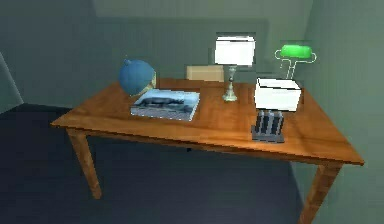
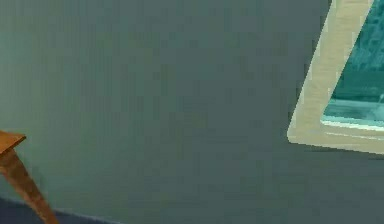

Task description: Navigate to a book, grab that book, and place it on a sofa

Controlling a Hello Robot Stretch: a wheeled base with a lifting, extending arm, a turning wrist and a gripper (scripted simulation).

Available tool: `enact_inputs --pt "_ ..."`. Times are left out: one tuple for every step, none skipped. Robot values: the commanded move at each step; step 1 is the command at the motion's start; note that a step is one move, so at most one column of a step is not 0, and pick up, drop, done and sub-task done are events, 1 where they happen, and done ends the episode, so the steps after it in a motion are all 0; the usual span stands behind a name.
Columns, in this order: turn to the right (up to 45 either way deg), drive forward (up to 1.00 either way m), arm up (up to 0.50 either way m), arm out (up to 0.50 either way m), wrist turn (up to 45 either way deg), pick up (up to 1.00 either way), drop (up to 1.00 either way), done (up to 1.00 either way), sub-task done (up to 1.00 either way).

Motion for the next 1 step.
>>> enact_inputs --pt "-6.0 0.00 0.00 0.00 0.0 0.00 0.00 0.00 0.00"
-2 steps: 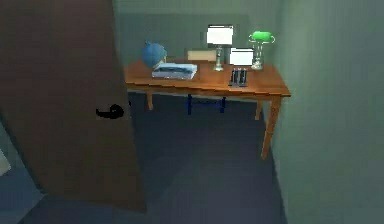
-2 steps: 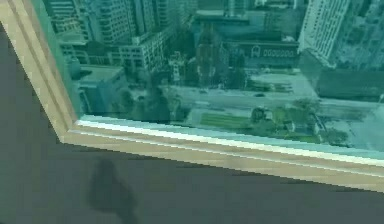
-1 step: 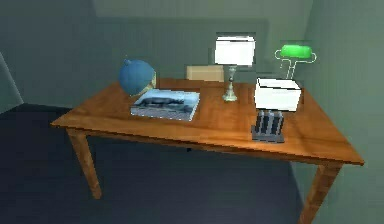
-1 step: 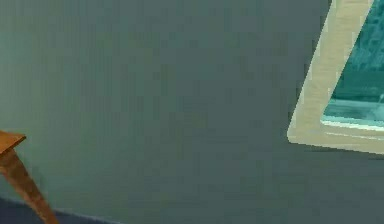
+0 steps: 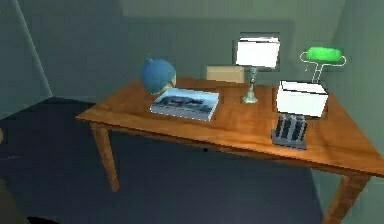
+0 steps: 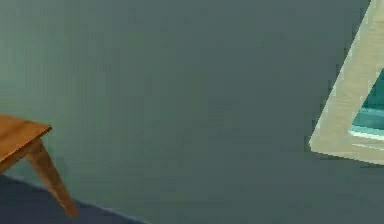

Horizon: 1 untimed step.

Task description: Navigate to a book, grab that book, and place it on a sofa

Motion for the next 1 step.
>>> enact_inputs --pt "0.0 0.35 0.00 0.00 0.0 0.00 0.00 0.00 0.00"
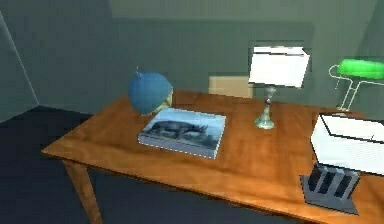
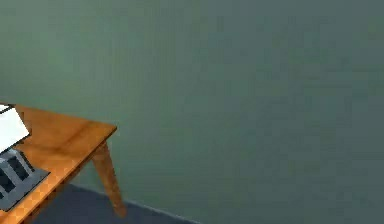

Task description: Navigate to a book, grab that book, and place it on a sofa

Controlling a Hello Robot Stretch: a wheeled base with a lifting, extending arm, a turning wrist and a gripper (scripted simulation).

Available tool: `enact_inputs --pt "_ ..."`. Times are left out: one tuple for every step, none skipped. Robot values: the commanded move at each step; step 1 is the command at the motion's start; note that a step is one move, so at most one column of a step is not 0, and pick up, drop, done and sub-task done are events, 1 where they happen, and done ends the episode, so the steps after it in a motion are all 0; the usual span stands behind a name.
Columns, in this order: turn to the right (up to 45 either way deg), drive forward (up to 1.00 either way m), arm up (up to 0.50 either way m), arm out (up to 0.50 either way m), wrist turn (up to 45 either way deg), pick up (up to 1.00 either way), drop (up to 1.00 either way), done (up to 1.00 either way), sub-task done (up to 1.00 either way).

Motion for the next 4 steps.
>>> enact_inputs --pt "-45.0 0.00 0.00 0.00 0.0 0.00 0.00 0.00 0.00" --pt "-42.0 0.00 0.00 0.00 0.0 0.00 0.00 0.00 0.00" --pt "0.0 0.00 0.50 0.00 0.0 0.00 0.00 0.00 0.00" --pt "0.0 0.00 0.38 0.00 0.0 0.00 0.00 0.00 0.00"
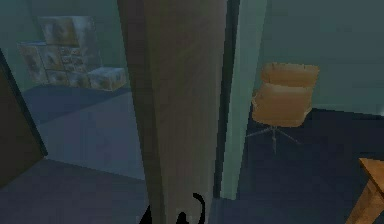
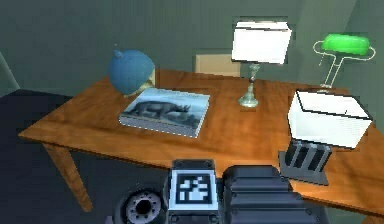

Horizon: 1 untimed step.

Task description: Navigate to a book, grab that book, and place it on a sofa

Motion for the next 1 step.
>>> enact_inputs --pt "0.0 0.00 0.00 0.48 0.0 0.00 0.00 0.00 0.00"
